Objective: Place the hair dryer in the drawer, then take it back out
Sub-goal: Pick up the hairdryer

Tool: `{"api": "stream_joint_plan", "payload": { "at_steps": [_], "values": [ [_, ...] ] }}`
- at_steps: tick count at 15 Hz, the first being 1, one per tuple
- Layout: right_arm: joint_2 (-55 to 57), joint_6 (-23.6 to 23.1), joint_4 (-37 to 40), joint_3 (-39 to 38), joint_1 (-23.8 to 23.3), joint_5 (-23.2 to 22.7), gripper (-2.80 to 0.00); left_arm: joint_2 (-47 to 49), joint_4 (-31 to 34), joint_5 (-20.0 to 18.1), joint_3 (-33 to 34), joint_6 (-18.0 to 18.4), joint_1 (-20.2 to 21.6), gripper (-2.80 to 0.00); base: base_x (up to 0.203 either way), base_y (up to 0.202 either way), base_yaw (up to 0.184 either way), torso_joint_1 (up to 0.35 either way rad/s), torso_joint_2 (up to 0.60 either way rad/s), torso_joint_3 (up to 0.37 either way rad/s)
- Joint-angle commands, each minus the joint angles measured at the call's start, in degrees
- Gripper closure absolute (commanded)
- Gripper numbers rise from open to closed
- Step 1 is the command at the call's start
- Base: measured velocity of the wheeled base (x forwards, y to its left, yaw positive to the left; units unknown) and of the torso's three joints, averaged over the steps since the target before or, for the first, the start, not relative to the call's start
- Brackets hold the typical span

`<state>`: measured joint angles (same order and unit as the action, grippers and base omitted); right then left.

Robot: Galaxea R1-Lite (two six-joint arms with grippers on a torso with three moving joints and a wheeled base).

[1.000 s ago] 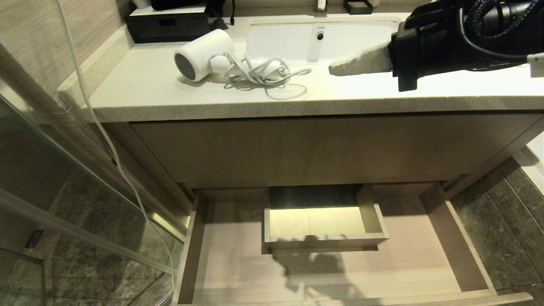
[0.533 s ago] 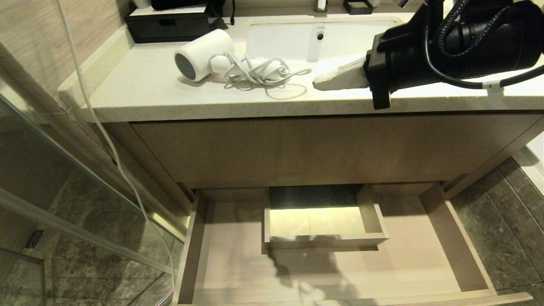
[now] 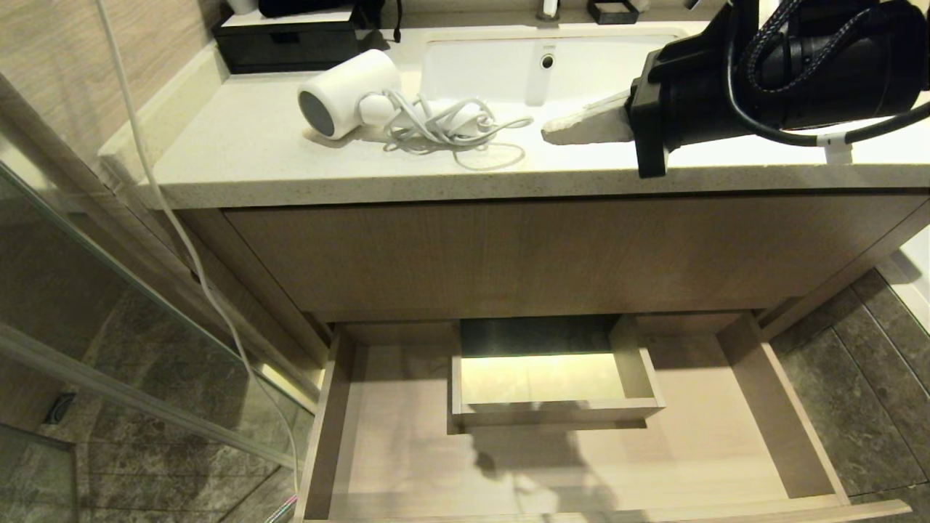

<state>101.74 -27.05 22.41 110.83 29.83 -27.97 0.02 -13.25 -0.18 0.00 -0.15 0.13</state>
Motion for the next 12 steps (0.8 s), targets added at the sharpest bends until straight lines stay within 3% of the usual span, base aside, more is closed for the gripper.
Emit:
{"api": "stream_joint_plan", "payload": {
  "at_steps": [1, 3, 9, 12],
  "values": [
    [-1.5, -1.82, -0.29, -1.16, -0.9, -0.16, 0.0, -0.02, -0.11, 0.01, 2.29, -0.03, 0.04, -2.8, 0.0, 0.0, 0.0, 0.0, 0.0, 0.0],
    [-2.13, -5.47, -0.86, -2.02, -1.44, -0.24, 0.0, -0.02, -0.11, 0.01, 2.29, 0.06, 0.04, -2.8, 0.0, 0.0, 0.0, 0.0, 0.0, 0.0],
    [-3.31, -1.51, -0.17, -2.11, -2.06, 0.28, 0.0, -0.02, -0.11, 0.01, 2.29, 0.06, 0.04, -2.8, 0.0, 0.0, 0.0, 0.0, 0.0, 0.0],
    [-3.74, -0.29, -0.17, -2.9, -2.06, 4.84, 0.0, -0.02, -0.11, 0.01, 2.29, 0.05, 0.04, -2.8, 0.0, 0.0, 0.0, 0.0, 0.0, 0.0]
  ]
}}
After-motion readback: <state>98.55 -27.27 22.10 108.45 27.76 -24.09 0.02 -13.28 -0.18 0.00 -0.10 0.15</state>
